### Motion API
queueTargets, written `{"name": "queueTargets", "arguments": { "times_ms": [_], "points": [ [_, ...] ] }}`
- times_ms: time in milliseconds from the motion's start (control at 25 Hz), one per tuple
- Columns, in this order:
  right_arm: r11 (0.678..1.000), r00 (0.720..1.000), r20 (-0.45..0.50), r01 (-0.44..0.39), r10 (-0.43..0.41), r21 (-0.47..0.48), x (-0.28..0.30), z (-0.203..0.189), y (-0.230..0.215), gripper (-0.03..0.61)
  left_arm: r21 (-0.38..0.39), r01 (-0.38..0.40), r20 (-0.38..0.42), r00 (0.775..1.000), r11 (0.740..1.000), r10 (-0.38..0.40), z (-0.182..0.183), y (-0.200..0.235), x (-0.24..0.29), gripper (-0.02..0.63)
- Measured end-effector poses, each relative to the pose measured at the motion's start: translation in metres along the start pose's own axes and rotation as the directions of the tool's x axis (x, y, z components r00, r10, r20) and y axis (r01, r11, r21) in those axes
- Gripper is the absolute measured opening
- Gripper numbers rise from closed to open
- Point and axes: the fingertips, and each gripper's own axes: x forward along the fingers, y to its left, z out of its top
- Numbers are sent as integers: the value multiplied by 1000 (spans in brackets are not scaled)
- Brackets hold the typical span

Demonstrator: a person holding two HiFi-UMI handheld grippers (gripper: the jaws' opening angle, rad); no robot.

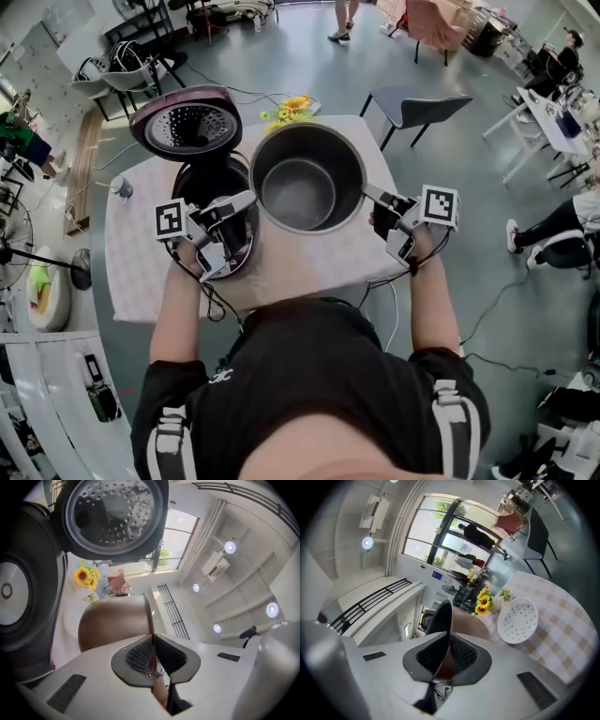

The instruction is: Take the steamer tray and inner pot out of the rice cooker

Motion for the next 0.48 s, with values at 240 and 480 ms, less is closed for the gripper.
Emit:
{"name": "queueTargets", "arguments": {
  "times_ms": [240, 480],
  "points": [
    [998, 999, -12, 40, -41, -38, -20, -6, -28, 20, -25, -47, -18, 999, 999, 47, -13, 22, 19, 17],
    [988, 989, -39, 140, -143, -61, -96, -11, -87, 20, -37, -123, -36, 992, 992, 122, -80, 52, 71, 17]
  ]
}}
